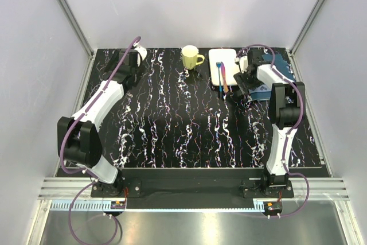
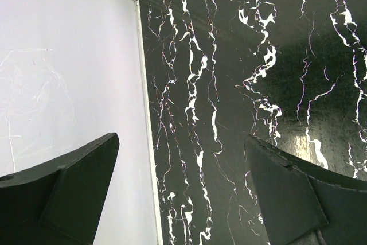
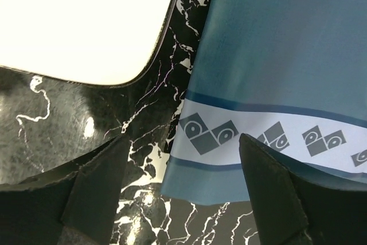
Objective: Set the dinner table for one person
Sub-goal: Move the napkin to the center of the board.
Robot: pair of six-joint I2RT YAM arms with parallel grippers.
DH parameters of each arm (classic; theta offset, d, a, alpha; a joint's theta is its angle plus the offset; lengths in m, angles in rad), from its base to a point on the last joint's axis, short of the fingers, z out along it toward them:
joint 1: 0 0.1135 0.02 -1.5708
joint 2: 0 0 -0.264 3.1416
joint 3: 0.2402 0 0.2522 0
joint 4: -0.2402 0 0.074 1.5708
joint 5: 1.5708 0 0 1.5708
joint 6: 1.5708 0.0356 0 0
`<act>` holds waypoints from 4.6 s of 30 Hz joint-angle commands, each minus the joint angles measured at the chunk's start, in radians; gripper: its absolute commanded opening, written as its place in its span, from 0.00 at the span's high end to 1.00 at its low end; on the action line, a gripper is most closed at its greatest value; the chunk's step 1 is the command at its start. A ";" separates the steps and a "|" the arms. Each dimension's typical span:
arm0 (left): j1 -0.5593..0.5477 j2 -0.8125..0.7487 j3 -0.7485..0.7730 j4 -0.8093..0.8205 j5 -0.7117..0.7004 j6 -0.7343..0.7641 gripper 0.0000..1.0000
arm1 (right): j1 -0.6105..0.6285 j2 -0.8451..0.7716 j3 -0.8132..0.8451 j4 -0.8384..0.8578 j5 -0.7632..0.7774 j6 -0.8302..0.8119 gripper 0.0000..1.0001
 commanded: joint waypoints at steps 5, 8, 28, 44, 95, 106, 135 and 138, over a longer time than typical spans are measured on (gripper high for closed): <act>-0.004 -0.006 0.042 0.023 -0.023 -0.019 0.01 | -0.001 0.009 0.035 0.057 0.073 0.027 0.29; -0.004 -0.005 0.042 0.023 -0.022 -0.028 0.01 | -0.001 0.008 0.036 0.071 0.112 0.031 0.41; -0.006 -0.011 0.037 0.023 -0.023 -0.052 0.01 | 0.002 -0.021 0.008 0.089 0.130 0.010 0.34; -0.006 -0.014 0.031 0.026 -0.031 -0.055 0.01 | 0.060 0.014 -0.082 0.188 0.268 -0.094 0.31; -0.029 -0.040 -0.018 0.032 -0.006 -0.057 0.01 | 0.100 -0.285 -0.085 0.215 0.331 -0.099 1.00; -0.030 -0.062 -0.019 0.029 -0.009 -0.011 0.01 | -0.001 -0.414 -0.085 -0.018 0.193 -0.004 1.00; -0.044 -0.046 -0.001 0.029 0.072 0.026 0.01 | -0.049 -0.845 -0.588 -0.351 -0.001 -0.079 1.00; -0.058 -0.045 -0.007 0.029 0.083 0.027 0.01 | -0.042 -0.841 -0.565 -0.392 -0.061 -0.068 1.00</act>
